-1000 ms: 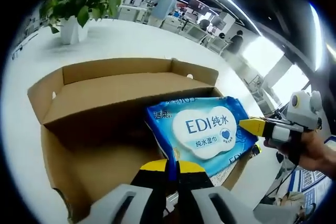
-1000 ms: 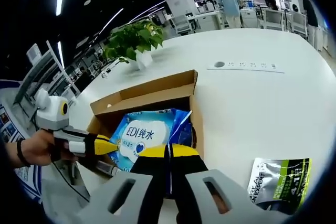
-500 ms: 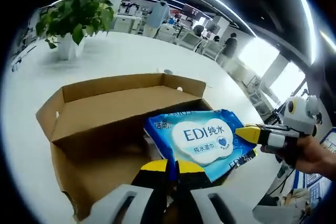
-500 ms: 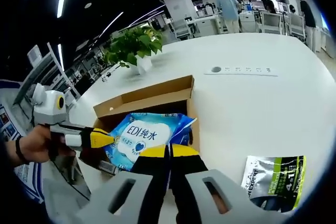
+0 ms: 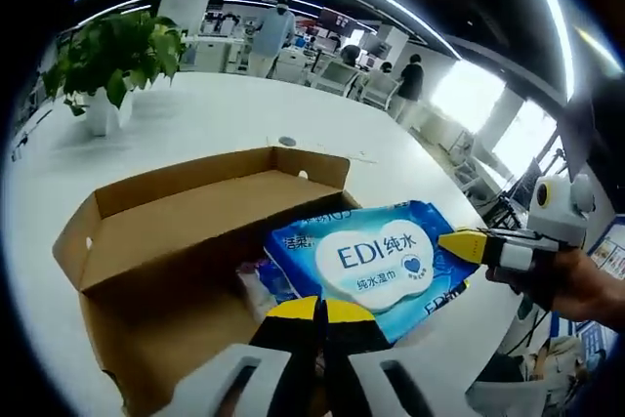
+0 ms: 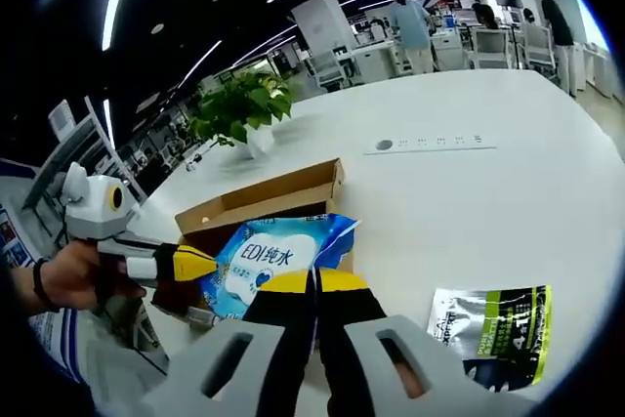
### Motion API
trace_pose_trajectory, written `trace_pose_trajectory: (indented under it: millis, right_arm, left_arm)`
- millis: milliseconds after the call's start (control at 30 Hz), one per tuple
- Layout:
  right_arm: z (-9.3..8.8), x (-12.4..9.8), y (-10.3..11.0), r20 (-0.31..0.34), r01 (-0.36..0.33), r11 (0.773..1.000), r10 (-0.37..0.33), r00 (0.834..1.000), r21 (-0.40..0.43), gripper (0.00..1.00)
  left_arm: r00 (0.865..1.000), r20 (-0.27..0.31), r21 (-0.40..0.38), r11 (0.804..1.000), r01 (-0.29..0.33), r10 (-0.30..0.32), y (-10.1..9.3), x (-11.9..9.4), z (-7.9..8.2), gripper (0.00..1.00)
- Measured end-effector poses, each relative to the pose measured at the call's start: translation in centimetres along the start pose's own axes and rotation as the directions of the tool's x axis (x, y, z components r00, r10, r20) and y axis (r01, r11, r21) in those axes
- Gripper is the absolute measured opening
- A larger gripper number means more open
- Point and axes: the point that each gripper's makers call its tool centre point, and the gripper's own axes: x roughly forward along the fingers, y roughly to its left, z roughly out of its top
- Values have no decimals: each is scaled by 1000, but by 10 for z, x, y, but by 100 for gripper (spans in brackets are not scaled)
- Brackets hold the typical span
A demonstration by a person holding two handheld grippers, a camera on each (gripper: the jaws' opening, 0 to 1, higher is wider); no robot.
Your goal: Operate the shoe box by opening the lid, removing the specified soft item, and placing it in the target area until the item is outside and the box remains undamaged.
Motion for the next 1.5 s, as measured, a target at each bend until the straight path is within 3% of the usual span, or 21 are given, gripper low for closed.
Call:
trace_pose_trajectory:
  millis: [400, 733, 1000, 1500]
  right_arm:
    - [11, -22, -19, 46, 19, 1000, -20, 999, 20, 0]
    - [19, -56, -49, 94, 65, 997, -69, 993, 43, 0]
    - [11, -92, -79, 119, 123, 989, -132, 984, 82, 0]
    - [-13, -148, -123, 141, 205, 966, -227, 964, 154, 0]
  left_arm:
    - [999, 31, 51, 998, 24, -26, -26, 3, 21, 0]
    - [996, 29, 102, 992, 80, -83, -68, 20, 34, 0]
    - [991, -1, 143, 980, 136, -137, -107, 37, 31, 0]
    - [972, -76, 220, 947, 233, -221, -173, 69, 9, 0]
